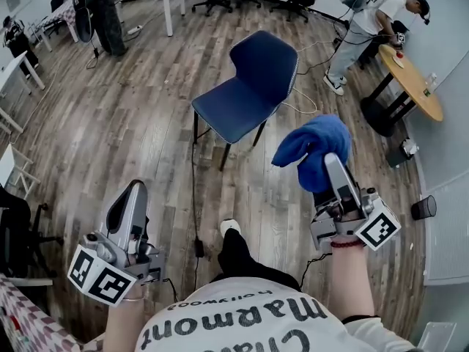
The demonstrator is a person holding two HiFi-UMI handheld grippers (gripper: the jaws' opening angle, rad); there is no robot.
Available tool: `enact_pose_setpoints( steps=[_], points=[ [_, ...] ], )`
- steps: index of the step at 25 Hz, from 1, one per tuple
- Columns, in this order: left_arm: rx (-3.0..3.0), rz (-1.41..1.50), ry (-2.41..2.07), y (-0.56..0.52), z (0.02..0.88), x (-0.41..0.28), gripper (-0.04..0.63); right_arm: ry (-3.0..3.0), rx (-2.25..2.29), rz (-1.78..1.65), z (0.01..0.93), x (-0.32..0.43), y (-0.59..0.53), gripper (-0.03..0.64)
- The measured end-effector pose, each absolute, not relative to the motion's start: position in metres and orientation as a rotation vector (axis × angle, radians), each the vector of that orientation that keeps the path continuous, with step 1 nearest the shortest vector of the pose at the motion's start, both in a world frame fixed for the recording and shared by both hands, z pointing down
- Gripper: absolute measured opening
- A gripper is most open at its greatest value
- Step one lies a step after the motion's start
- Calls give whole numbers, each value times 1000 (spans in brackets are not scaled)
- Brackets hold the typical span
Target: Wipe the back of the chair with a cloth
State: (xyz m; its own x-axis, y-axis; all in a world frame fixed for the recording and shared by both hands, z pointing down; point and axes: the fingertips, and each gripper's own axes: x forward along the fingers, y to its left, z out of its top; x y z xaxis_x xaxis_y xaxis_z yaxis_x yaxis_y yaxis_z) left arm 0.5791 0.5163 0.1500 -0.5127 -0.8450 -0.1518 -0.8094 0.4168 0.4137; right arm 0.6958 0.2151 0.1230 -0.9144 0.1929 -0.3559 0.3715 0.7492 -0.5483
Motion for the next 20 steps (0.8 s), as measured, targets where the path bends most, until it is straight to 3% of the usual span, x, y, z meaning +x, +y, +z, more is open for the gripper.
enact_pose_setpoints(
  steps=[20],
  points=[
    [1443, -656, -2766, 412, 116, 410, 8, 2749, 644, -835, 121, 474, 90, 129]
  ],
)
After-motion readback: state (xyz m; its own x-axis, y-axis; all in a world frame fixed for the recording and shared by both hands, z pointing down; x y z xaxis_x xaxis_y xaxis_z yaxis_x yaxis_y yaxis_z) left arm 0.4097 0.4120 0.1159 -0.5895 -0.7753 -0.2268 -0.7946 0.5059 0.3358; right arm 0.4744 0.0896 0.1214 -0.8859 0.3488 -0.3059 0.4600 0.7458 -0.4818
